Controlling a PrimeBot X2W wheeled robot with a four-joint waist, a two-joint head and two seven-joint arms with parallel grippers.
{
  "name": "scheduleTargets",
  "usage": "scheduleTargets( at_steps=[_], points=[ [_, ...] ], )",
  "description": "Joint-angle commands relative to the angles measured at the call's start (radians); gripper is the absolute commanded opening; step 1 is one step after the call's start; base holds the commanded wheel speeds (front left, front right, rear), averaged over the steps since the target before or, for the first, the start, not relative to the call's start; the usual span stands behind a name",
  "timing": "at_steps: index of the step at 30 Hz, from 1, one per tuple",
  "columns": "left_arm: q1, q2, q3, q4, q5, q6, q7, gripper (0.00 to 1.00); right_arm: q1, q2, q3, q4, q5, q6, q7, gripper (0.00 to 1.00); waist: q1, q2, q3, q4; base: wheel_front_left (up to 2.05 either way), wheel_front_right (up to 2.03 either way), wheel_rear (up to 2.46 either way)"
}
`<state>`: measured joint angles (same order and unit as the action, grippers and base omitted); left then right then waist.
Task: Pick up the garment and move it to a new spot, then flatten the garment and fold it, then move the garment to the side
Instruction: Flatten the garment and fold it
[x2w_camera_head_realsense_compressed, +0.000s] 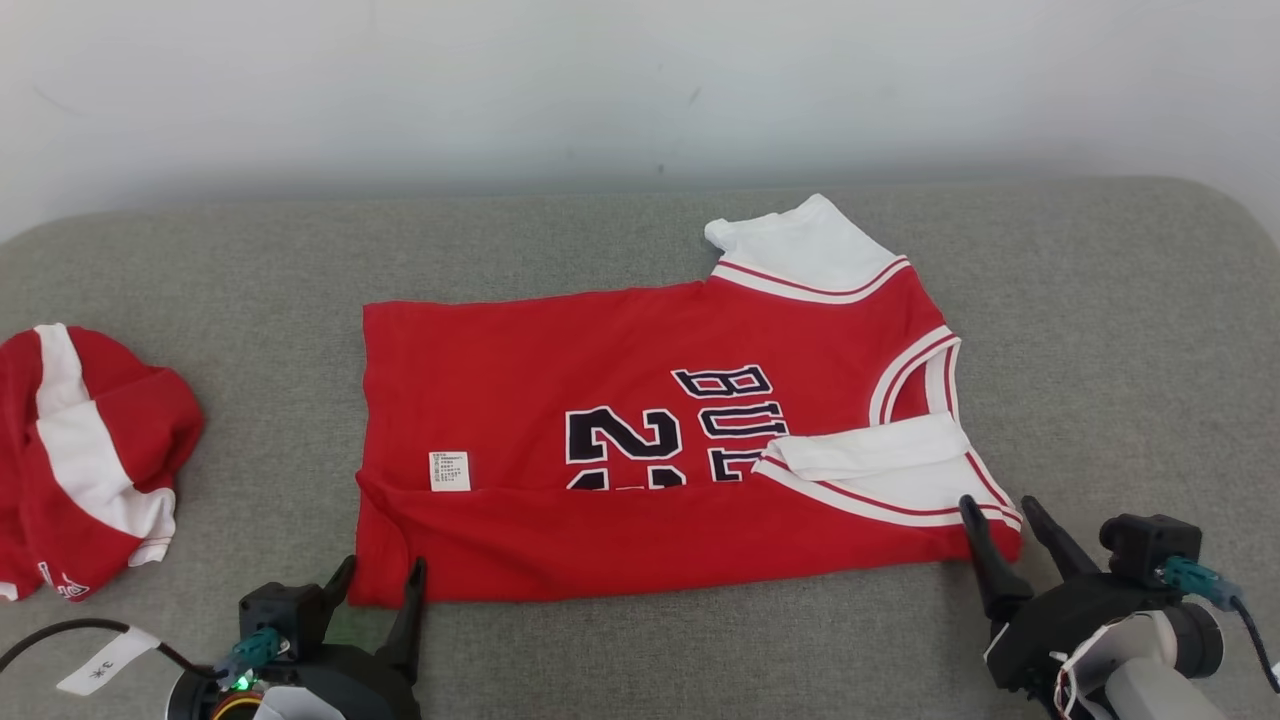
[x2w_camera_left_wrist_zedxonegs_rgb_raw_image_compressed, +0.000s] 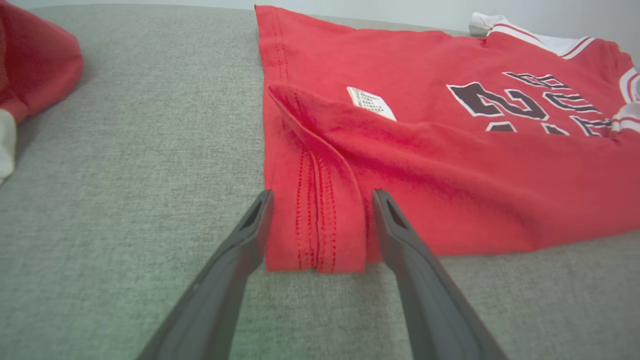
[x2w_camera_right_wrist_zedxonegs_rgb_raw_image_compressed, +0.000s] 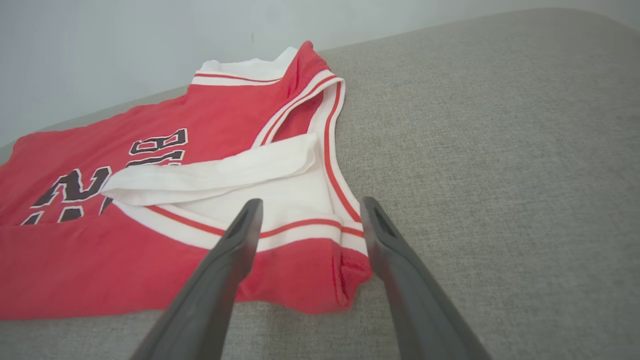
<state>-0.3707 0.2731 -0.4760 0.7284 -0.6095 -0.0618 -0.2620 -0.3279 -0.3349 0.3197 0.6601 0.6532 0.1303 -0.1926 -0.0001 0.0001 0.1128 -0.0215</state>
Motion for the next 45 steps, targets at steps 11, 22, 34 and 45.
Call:
scheduleTargets(
  at_steps=[11, 22, 34, 45],
  points=[
    [-0.021, -0.028, 0.015, 0.089, 0.049, 0.04, -0.003, 1.0, -0.036, 0.014, 0.061, 0.112, -0.082, 0.001, -0.027, 0.54, 0.0001, -0.0001, 0.027, -0.009, 0.0, 0.0, 0.0],
    [0.033, -0.061, 0.064, 0.096, 0.023, -0.018, -0.003, 0.0, 0.01, 0.008, 0.022, 0.173, -0.039, 0.001, -0.061, 0.0, 0.0001, -0.0001, -0.05, 0.016, 0.0, 0.0, 0.0],
    [0.242, -0.036, 0.096, -0.014, 0.018, -0.028, -0.004, 0.0, 0.332, -0.023, -0.075, -0.041, -0.01, -0.001, -0.057, 0.0, 0.0001, -0.0001, -0.13, 0.033, 0.0, 0.0, 0.0],
    [0.325, -0.014, 0.103, -0.112, 0.001, 0.012, 0.02, 0.0, 0.522, 0.042, -0.181, -0.268, -0.069, -0.001, 0.056, 0.0, 0.0001, -0.0001, -0.117, 0.01, 0.0, 0.0, 0.0]
  ],
)
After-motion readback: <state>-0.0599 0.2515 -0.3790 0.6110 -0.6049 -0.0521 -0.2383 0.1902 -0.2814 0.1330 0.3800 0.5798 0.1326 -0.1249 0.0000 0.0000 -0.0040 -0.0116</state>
